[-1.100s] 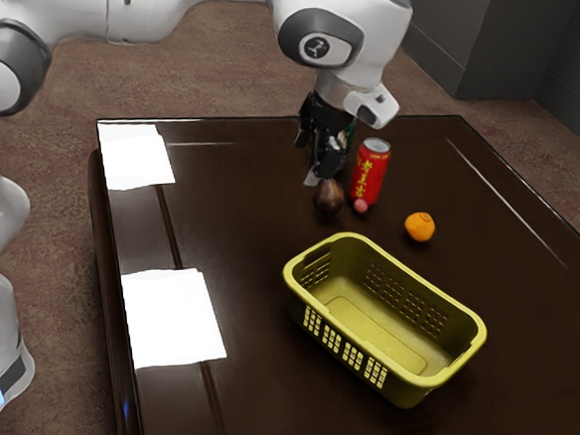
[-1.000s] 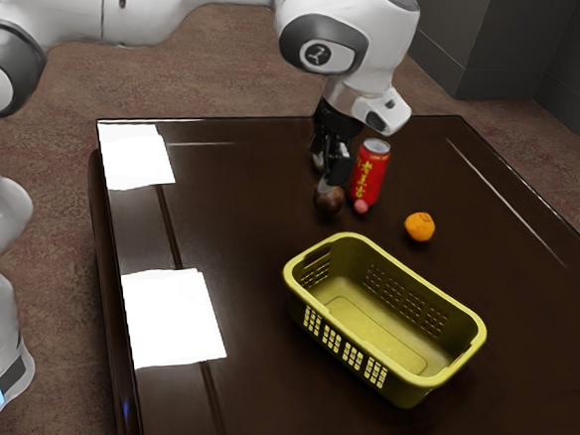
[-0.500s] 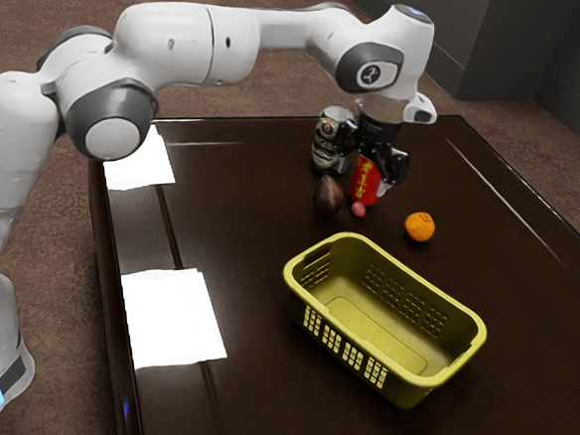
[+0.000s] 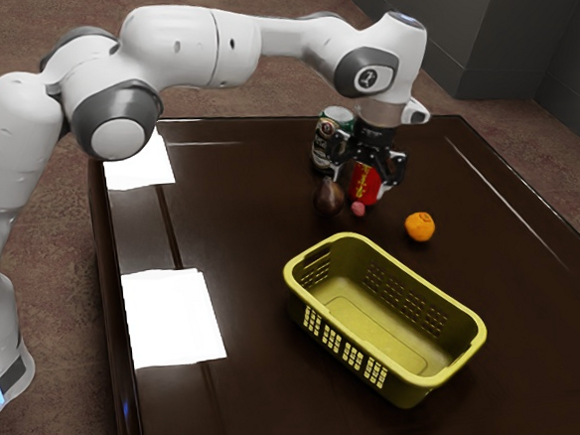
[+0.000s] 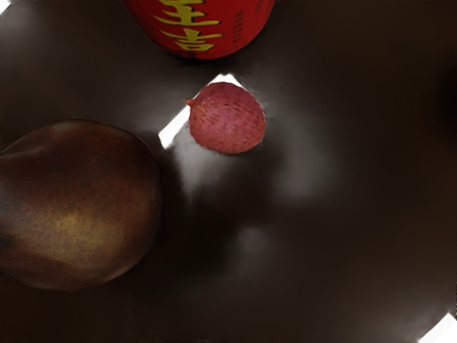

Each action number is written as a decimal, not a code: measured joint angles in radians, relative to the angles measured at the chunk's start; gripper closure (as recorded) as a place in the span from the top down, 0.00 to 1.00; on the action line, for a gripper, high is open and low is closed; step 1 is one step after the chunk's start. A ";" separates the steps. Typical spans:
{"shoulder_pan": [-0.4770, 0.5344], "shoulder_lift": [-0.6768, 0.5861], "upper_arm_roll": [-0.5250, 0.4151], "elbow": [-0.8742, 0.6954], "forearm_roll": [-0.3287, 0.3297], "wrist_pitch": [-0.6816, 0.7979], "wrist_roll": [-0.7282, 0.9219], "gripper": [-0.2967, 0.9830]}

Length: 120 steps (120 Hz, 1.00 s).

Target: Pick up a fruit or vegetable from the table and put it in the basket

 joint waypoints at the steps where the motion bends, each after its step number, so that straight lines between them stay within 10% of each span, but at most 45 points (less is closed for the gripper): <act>1: 0.001 0.003 -0.001 0.001 -0.001 0.001 -0.003 0.77; 120: 0.059 0.131 -0.064 0.109 0.107 0.080 -0.049 0.77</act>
